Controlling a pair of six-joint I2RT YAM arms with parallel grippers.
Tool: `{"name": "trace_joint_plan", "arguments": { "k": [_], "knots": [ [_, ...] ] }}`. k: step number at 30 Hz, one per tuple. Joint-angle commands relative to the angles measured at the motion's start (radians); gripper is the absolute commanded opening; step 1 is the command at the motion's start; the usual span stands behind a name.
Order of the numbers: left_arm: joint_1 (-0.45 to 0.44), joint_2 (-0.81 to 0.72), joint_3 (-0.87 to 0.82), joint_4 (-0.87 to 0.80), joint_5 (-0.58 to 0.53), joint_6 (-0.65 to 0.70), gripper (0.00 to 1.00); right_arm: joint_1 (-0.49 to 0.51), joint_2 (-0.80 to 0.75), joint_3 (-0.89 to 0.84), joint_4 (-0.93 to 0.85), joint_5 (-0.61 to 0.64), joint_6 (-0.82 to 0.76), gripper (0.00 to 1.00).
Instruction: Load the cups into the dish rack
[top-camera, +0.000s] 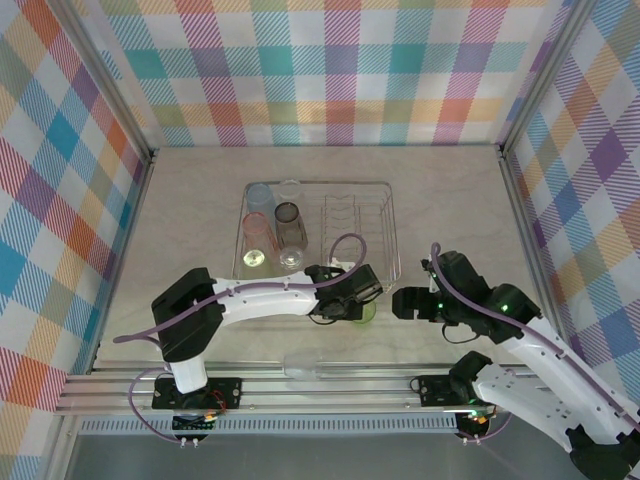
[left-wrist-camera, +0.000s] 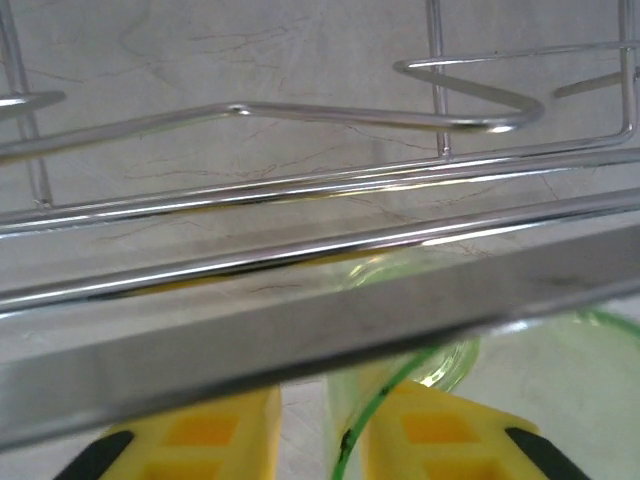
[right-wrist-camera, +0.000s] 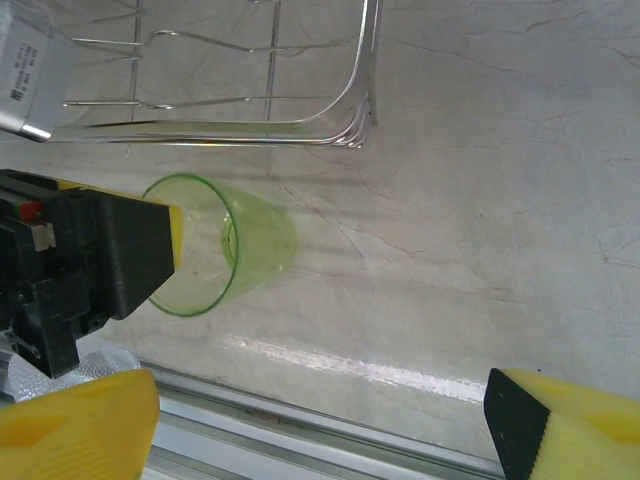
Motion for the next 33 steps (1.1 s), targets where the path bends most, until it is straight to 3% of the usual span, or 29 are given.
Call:
{"name": "trace_joint_plan", "arguments": {
  "k": [1, 3, 6, 11, 15, 20, 25, 33],
  "knots": [
    [0.007, 0.018, 0.023, 0.014, 0.018, 0.005, 0.13, 0.004, -0.016, -0.015, 0.017, 0.028, 0.012, 0.86],
    [0.007, 0.006, 0.017, 0.028, 0.027, 0.003, 0.00, 0.005, -0.035, -0.019, 0.019, 0.058, 0.009, 0.87],
    [0.006, -0.058, -0.022, 0.095, 0.045, 0.014, 0.00, 0.005, -0.092, -0.029, 0.046, 0.092, -0.004, 0.88],
    [0.007, -0.310, -0.183, 0.345, 0.056, 0.011, 0.00, -0.002, -0.221, -0.017, 0.112, 0.100, -0.032, 0.91],
    [0.025, -0.523, -0.299, 0.562, 0.080, 0.006, 0.00, -0.008, -0.247, 0.049, 0.229, -0.088, -0.145, 0.97],
    [0.146, -0.696, -0.456, 0.824, 0.202, -0.129, 0.00, -0.008, -0.183, 0.144, 0.329, -0.349, -0.267, 1.00],
    [0.263, -0.738, -0.528, 0.991, 0.339, -0.263, 0.00, -0.009, -0.108, 0.173, 0.424, -0.475, -0.317, 0.99],
    [0.294, -0.752, -0.544, 1.118, 0.453, -0.321, 0.00, -0.068, 0.024, 0.210, 0.518, -0.620, -0.352, 0.99]
  ]
}}
